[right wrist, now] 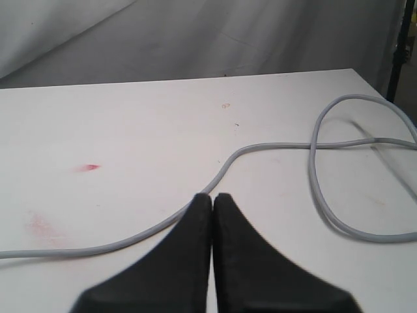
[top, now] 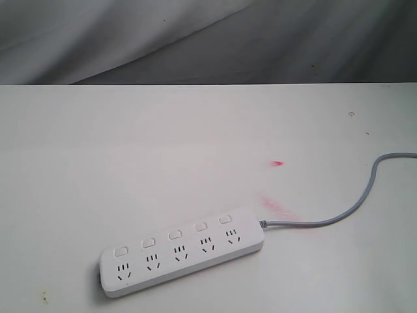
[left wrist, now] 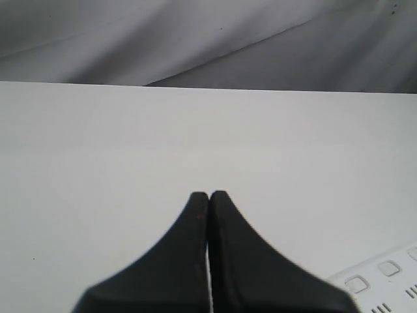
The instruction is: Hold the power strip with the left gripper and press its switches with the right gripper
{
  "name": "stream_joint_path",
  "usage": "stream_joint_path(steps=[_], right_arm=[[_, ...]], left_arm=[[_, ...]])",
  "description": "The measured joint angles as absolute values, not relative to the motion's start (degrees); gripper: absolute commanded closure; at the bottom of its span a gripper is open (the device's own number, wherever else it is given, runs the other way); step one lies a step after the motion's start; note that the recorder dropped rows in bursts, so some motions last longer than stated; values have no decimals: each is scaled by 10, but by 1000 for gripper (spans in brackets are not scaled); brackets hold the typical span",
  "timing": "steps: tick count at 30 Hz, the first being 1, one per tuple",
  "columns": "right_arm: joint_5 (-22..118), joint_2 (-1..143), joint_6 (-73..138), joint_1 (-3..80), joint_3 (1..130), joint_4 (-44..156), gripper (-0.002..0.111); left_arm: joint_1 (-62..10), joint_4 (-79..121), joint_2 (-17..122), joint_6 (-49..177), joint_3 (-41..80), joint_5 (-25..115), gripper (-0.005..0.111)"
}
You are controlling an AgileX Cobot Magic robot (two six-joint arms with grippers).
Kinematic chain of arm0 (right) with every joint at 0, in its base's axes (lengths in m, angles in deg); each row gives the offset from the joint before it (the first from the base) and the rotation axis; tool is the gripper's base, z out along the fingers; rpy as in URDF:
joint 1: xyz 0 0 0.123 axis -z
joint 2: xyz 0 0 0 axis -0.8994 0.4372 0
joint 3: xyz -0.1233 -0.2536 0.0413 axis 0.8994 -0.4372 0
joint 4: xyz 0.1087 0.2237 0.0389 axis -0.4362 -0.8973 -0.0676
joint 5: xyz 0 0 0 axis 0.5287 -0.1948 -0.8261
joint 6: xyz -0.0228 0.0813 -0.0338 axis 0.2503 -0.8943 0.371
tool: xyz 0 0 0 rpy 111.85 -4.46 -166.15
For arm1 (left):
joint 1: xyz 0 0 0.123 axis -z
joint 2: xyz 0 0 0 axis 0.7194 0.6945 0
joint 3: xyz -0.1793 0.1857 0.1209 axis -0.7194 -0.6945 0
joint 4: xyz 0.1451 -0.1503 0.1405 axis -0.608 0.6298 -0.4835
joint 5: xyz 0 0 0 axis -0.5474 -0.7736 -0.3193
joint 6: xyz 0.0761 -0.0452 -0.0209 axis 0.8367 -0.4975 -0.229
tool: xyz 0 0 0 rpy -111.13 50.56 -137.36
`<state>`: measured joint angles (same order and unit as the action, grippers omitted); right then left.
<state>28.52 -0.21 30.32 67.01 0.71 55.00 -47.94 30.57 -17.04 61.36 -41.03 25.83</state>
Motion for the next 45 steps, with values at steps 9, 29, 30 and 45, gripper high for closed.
stream_joint_path(steps=[9,29,30,45], right_arm=[[285,-2,303,670,7,550,108],[285,-2,303,670,7,550,108],[285,-2,303,670,7,550,108],[285,-2,303,670,7,550,108]], left_arm=[[-479,296,-170,614,-410,255,107],[-479,296,-170,615,-410,255,107],[-479,296,-170,615,-410,255,107],[-479,296,-170,616,-410,255,107]])
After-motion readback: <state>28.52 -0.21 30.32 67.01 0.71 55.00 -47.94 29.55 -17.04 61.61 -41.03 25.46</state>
